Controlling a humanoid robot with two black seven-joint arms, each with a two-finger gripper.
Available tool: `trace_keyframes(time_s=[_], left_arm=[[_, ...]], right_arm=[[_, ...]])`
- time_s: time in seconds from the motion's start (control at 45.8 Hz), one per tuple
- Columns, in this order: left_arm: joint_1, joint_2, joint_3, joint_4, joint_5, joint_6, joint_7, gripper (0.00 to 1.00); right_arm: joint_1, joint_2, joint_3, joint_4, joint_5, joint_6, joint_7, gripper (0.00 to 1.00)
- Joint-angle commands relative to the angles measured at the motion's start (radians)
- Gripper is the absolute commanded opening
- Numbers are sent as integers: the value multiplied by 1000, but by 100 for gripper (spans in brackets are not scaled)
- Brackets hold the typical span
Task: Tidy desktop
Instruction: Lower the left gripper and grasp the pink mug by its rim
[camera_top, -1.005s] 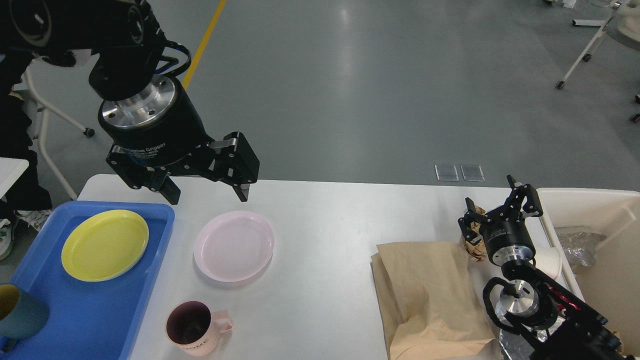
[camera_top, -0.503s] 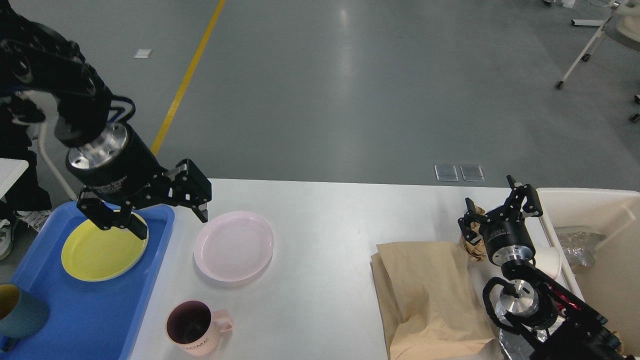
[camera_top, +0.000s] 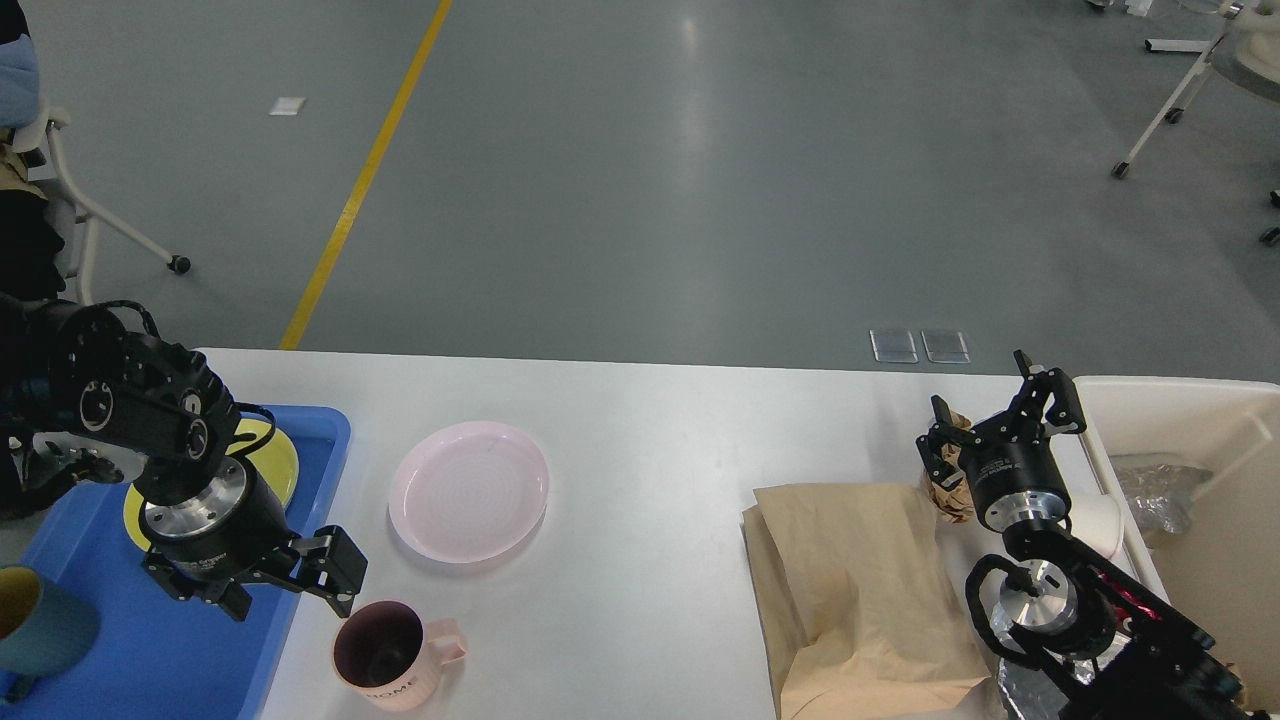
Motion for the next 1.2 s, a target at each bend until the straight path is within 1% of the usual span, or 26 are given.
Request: trace_keyframes(time_s=[0.0, 0.087, 0.219, 0.35, 0.481, 0.612, 0.656, 0.787, 0.94, 0.983, 1.027, 1.049, 1.071, 1.18], left_arm=[[65, 3, -12, 2, 47, 67, 1, 94], [107, 11, -21, 2, 84, 94, 1, 93], [151, 1, -23, 2, 84, 190, 1, 93], [190, -9, -37, 12, 80, 261, 1, 93], [256, -49, -41, 73, 72, 307, 7, 90], [276, -66, -60, 85, 50, 331, 13, 87], [279, -68, -61, 85, 50, 333, 13, 83], [289, -80, -63, 85, 49, 333, 13, 66], [314, -80, -87, 90, 49, 331, 13, 50], [316, -80, -89, 90, 49, 328, 13, 41], [320, -83, -94, 90, 49, 328, 13, 25], [323, -86, -97, 90, 49, 328, 13, 19], [326, -88, -98, 90, 49, 330, 14, 15], [328, -89, -103, 93, 46, 330, 18, 9]], right_arm=[[0, 0, 0, 0, 0, 0, 0, 100], [0, 0, 0, 0, 0, 0, 0, 100], [0, 0, 0, 0, 0, 0, 0, 100], [0, 0, 0, 0, 0, 0, 0, 100], [0, 0, 0, 0, 0, 0, 0, 100], [0, 0, 0, 0, 0, 0, 0, 100], [0, 0, 0, 0, 0, 0, 0, 100], [0, 0, 0, 0, 0, 0, 0, 100], [0, 0, 0, 0, 0, 0, 0, 100], [0, 0, 0, 0, 0, 0, 0, 100], [0, 0, 0, 0, 0, 0, 0, 100], [0, 0, 0, 0, 0, 0, 0, 100], [0, 0, 0, 0, 0, 0, 0, 100], [0, 0, 0, 0, 0, 0, 0, 100]])
